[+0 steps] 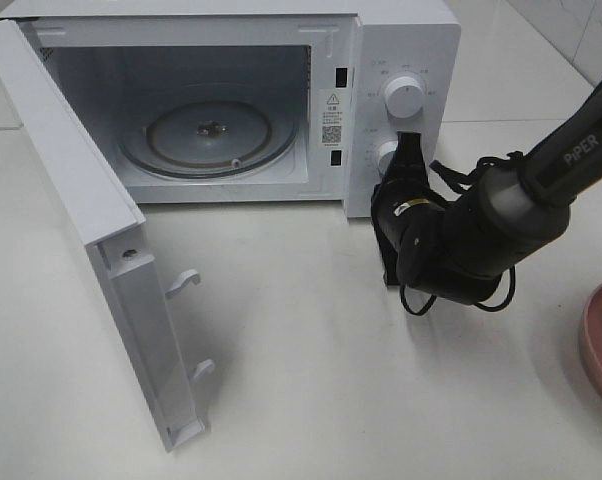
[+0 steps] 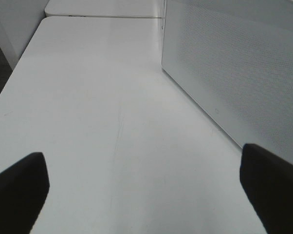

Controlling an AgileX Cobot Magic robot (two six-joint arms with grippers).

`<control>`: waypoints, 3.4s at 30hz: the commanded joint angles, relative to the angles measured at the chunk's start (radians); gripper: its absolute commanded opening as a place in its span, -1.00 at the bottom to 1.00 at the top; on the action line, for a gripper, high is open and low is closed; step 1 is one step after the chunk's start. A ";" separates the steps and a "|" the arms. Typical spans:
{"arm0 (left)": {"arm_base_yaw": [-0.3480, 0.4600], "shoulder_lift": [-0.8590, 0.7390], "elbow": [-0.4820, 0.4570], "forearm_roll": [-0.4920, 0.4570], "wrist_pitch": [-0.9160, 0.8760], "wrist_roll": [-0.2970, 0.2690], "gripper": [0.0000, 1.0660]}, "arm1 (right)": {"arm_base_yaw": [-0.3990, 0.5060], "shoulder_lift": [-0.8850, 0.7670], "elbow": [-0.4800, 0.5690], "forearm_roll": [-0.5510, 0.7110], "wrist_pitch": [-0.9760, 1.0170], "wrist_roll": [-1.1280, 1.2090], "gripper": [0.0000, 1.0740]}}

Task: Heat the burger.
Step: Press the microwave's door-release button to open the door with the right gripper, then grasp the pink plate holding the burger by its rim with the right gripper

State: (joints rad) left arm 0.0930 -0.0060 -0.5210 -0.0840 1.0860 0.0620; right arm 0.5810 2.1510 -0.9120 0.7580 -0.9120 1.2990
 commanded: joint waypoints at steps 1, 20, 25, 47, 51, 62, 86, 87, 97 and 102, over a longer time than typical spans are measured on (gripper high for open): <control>0.000 -0.016 0.003 -0.006 -0.013 0.002 0.88 | 0.004 -0.044 -0.011 -0.119 0.000 -0.002 -0.96; 0.000 -0.016 0.003 -0.006 -0.013 0.002 0.88 | 0.004 -0.201 0.127 -0.141 0.173 -0.139 -0.94; 0.000 -0.016 0.003 -0.006 -0.013 0.002 0.88 | 0.004 -0.244 0.163 -0.141 0.221 -0.206 -0.93; 0.000 -0.016 0.003 -0.006 -0.013 0.002 0.88 | 0.002 -0.516 0.201 -0.485 0.825 -0.851 -0.88; 0.000 -0.016 0.003 -0.006 -0.013 0.002 0.88 | 0.002 -0.563 0.201 -0.588 0.936 -0.891 -0.87; 0.000 -0.016 0.003 -0.006 -0.013 0.002 0.88 | 0.002 -0.719 0.201 -0.889 1.366 -0.968 -0.80; 0.000 -0.016 0.003 -0.006 -0.013 0.002 0.88 | -0.212 -0.909 0.333 -1.043 1.607 -1.135 0.87; 0.000 -0.016 0.003 -0.006 -0.013 0.002 0.88 | -0.223 -0.909 0.342 -1.043 1.601 -1.135 0.85; 0.000 -0.016 0.003 -0.006 -0.013 0.002 0.88 | -0.322 -0.909 0.355 -1.052 1.549 -1.139 0.63; 0.000 -0.016 0.003 -0.006 -0.013 0.002 0.88 | -0.363 -0.889 0.355 -1.050 1.549 -1.138 0.59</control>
State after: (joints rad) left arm 0.0930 -0.0060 -0.5210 -0.0840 1.0860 0.0620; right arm 0.2250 1.2600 -0.5620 -0.2850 0.6400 0.1790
